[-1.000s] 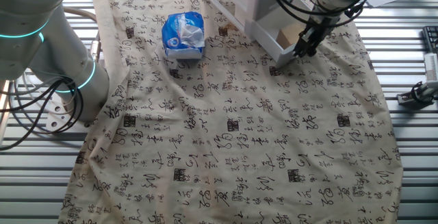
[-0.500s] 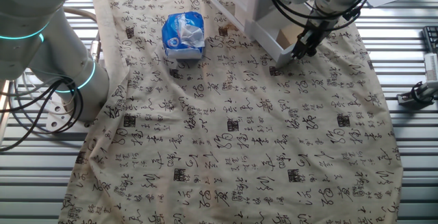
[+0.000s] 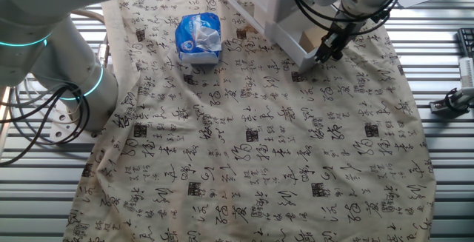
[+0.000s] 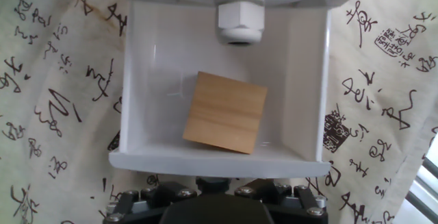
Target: Put things in the drawer
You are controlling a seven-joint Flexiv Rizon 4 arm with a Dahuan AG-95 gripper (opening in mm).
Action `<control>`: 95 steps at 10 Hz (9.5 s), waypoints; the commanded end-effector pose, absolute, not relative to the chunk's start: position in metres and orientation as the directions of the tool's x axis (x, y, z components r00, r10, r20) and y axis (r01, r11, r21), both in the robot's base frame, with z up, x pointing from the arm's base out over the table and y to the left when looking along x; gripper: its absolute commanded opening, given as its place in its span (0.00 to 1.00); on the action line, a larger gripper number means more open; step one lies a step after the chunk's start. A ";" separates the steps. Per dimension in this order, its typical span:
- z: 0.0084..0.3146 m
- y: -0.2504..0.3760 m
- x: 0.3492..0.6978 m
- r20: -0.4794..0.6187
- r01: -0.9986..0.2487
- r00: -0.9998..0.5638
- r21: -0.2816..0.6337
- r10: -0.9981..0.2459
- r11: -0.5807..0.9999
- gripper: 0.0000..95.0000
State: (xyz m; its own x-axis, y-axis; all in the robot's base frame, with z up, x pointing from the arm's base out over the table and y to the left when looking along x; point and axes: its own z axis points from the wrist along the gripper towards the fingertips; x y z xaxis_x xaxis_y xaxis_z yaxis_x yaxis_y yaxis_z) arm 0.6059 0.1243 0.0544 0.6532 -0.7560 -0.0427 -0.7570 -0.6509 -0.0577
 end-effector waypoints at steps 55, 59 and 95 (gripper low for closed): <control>0.055 0.177 0.577 -0.037 -0.808 0.589 -0.013 -0.807 -0.589 0.80; 0.057 0.177 0.570 -0.032 -0.808 0.589 -0.007 -0.808 -0.589 0.80; 0.094 0.107 0.601 -0.008 -0.865 -0.490 -0.118 -0.872 0.487 0.00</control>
State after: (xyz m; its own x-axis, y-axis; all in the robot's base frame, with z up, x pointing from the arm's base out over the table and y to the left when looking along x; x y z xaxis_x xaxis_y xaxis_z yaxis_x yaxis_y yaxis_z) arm 0.6013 0.1143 0.0956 -0.2314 -0.9728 0.0145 -0.9679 0.2286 -0.1047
